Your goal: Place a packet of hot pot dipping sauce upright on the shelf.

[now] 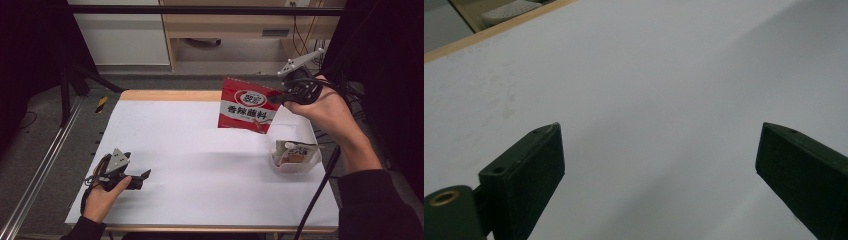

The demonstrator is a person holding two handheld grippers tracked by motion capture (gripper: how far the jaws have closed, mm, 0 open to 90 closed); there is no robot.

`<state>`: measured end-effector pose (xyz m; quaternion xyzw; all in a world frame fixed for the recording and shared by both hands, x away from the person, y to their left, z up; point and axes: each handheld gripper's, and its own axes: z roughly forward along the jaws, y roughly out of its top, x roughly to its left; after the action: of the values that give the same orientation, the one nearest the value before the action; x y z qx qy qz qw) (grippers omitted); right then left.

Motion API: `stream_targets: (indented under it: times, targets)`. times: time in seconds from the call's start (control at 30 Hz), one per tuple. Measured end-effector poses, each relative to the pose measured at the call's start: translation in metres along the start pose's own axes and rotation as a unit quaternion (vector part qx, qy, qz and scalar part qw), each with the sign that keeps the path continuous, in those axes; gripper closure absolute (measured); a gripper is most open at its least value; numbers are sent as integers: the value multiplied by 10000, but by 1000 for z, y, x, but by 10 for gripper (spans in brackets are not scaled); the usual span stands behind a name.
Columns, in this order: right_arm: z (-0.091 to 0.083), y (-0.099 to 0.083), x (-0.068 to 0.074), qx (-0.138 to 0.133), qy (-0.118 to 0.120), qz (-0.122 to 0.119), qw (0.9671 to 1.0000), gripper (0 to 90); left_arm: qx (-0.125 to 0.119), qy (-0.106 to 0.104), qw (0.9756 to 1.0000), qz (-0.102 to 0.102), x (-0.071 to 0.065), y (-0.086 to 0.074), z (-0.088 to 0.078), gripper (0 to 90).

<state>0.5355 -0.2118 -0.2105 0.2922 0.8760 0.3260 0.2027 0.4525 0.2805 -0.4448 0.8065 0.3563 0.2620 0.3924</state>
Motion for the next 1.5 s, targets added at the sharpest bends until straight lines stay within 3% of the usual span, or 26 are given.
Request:
stream_targets:
  times: [0.5, 0.83, 1.23, 1.5]
  targets:
    - [-6, -30, -39, 124, -295, 319, 9990, 900, 33, -27, 10000, -20, -2, -1, 2, 53]
    - [-4, -49, -65, 230, -556, 643, 9961, 899, 27, -34, 10000, -53, -1, -1, 2, 53]
    - [-6, -73, -83, 399, -824, 987, 9909, 899, 44, -66, 10000, -31, -2, -2, 3, 53]
    - [-7, -86, -89, 470, -859, 1124, 9888, 899, 64, -74, 9999, -20, -2, -2, 3, 53]
